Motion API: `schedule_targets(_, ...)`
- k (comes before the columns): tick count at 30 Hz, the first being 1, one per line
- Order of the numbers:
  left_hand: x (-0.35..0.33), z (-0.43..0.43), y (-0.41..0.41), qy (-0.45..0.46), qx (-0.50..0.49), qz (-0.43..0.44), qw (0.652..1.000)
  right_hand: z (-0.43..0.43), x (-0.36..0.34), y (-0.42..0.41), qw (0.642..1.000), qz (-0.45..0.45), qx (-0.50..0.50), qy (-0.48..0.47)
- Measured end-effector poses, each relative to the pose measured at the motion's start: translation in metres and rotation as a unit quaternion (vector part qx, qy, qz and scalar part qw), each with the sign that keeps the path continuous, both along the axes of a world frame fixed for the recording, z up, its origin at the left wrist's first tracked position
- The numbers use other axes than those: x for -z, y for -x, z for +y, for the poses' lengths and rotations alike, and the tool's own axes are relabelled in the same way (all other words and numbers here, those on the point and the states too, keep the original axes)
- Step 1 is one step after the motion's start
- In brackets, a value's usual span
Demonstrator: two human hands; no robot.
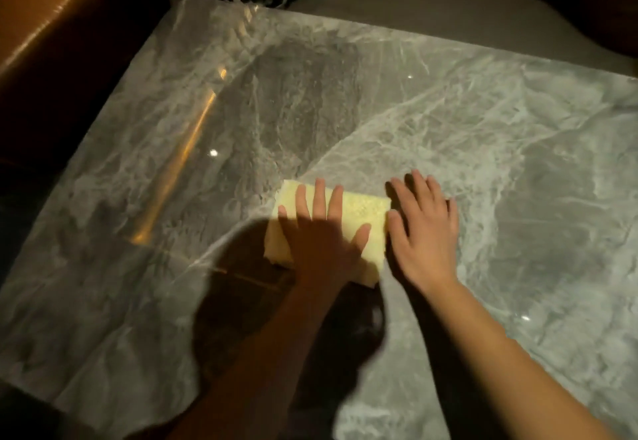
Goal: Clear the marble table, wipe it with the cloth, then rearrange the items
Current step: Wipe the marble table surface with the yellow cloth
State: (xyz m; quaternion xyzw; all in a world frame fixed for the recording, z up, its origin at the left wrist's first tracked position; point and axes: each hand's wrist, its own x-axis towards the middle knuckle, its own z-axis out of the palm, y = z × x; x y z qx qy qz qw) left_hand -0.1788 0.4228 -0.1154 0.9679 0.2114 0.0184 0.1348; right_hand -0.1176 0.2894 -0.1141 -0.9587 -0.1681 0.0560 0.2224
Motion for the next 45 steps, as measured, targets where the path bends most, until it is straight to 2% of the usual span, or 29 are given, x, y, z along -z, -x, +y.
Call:
schedule_targets(2,0.010,-0.001,-0.001,-0.045,0.012,0.007,0.999,-0.012,0.010,0.001,0.995,0.015,-0.016,0.095)
schedule_targets(4,0.014,0.003,-0.002,-0.051,0.021,0.022,0.998,-0.014,0.017,-0.001,0.991,0.012,-0.034,0.132)
schedule_targets(14,0.017,0.001,0.010,-0.066,-0.007,0.088,0.994,-0.014,0.023,-0.002,0.991,0.000,-0.045,0.129)
schedule_targets(21,0.019,-0.025,0.057,-0.083,-0.071,0.030,0.994,-0.017,0.023,-0.003,0.993,-0.004,-0.061,0.106)
schedule_targets(31,0.013,-0.124,0.142,-0.045,-0.186,0.080,0.978,-0.026,0.019,-0.007,0.986,0.016,-0.116,0.120)
schedule_targets(34,0.006,-0.160,0.157,0.013,-0.238,0.113,0.965,-0.040,0.014,-0.013,0.976,0.023,-0.176,0.123)
schedule_targets(37,-0.004,-0.190,0.168,0.061,-0.269,0.127,0.953,-0.072,0.012,-0.008,0.962,-0.013,-0.250,0.110)
schedule_targets(41,-0.021,-0.196,0.180,0.125,-0.227,0.106,0.960,-0.105,0.014,0.002,0.939,-0.033,-0.321,0.121)
schedule_targets(43,-0.026,-0.172,0.185,0.076,-0.152,0.119,0.978,-0.117,0.013,0.002,0.930,-0.032,-0.345,0.123)
schedule_targets(45,-0.029,-0.135,0.186,0.018,-0.022,0.089,0.996,-0.133,0.013,0.002,0.927,-0.032,-0.354,0.125)
